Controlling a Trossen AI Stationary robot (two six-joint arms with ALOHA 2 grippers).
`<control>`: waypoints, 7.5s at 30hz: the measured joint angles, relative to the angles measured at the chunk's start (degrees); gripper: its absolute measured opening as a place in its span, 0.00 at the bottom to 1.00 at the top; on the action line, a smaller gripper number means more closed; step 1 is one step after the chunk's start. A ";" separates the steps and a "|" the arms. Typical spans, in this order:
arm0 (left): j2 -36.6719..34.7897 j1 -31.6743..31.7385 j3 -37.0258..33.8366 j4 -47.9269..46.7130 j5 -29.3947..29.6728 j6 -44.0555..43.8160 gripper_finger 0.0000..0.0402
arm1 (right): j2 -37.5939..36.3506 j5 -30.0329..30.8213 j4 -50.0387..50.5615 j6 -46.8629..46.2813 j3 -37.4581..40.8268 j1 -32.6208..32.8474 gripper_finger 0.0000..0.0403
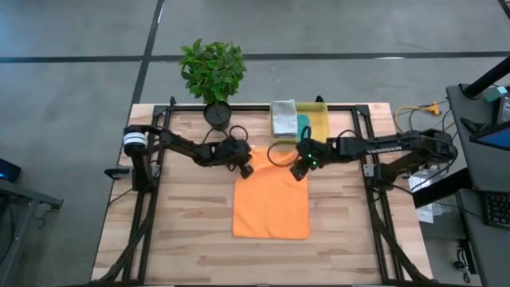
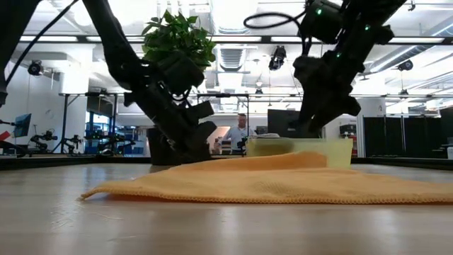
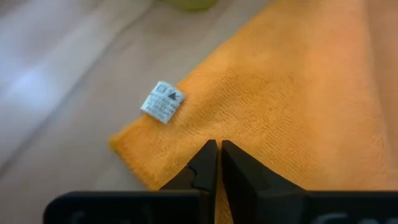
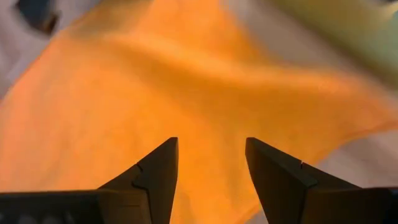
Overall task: Fold microfiber towels
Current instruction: Fold the orange microfiber towel
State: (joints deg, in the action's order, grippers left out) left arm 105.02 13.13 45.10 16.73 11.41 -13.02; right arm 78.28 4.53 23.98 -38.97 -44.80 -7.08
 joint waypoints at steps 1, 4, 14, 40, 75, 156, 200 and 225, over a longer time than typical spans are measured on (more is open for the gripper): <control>-0.41 0.04 -0.18 -0.86 1.31 0.00 0.02 | 0.00 -0.02 -0.22 -0.80 0.00 1.25 0.45; -1.66 0.04 -0.22 -3.37 4.76 -0.04 0.00 | 0.34 -0.08 -0.51 -1.37 0.01 5.83 0.45; -8.21 0.03 -0.52 -9.77 12.88 1.70 0.00 | 1.57 5.99 -0.72 -8.01 0.14 19.24 0.45; -31.83 -46.27 -9.05 -15.23 2.94 8.37 0.03 | 11.47 7.08 -9.98 4.29 0.09 43.11 0.45; -2.04 -45.89 6.27 -21.07 5.70 -3.20 0.48 | 20.76 7.72 -16.05 11.70 -0.08 46.26 0.45; -31.52 -22.11 -7.96 -20.25 -6.55 10.64 0.00 | -4.73 0.83 -9.94 -7.07 7.85 30.65 0.03; -15.77 -11.93 -7.04 -6.59 -0.19 16.86 0.00 | -4.09 2.09 0.10 -3.85 8.43 16.61 0.03; -17.47 -7.48 -4.71 -5.60 0.12 17.06 0.32 | -5.85 2.76 -2.31 -2.76 7.47 10.20 0.36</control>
State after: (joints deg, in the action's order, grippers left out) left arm 87.55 5.64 40.39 11.13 11.53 4.04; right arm 72.43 7.30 21.67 -41.74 -37.33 3.11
